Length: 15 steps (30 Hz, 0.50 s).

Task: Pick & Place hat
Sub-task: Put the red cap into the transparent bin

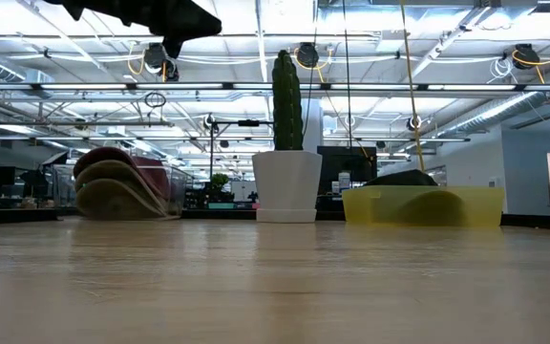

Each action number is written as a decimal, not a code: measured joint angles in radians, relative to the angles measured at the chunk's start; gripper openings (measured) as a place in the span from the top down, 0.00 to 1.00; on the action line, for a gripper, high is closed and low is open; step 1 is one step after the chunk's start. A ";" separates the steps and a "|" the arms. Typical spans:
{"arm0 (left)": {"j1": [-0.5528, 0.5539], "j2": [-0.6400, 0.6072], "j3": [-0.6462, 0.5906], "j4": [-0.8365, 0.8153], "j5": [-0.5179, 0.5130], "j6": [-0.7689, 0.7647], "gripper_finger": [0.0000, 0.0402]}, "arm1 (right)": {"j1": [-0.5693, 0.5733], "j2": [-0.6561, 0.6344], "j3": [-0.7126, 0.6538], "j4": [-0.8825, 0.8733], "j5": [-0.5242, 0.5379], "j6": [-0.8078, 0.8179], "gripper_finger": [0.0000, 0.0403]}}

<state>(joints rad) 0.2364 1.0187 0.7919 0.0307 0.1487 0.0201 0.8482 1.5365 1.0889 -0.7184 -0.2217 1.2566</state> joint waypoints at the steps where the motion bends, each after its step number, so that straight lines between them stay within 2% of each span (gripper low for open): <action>1: -0.008 0.000 0.000 0.000 0.001 -0.008 0.90 | 0.014 0.007 0.000 -0.004 0.015 -0.002 0.47; 5: -0.056 0.000 0.000 0.002 -0.024 -0.034 0.90 | 0.063 0.026 -0.001 -0.044 0.080 -0.019 0.49; 9: -0.121 0.010 0.000 0.009 -0.100 -0.067 0.90 | 0.102 0.034 -0.006 -0.079 0.145 -0.062 0.49; 15: -0.219 0.024 0.000 0.025 -0.219 -0.094 0.90 | 0.138 0.033 -0.063 0.046 0.123 -0.048 0.49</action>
<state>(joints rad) 0.0173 1.0428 0.7919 0.0558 -0.0699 -0.0738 0.9867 1.5700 1.0262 -0.6721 -0.0982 1.2083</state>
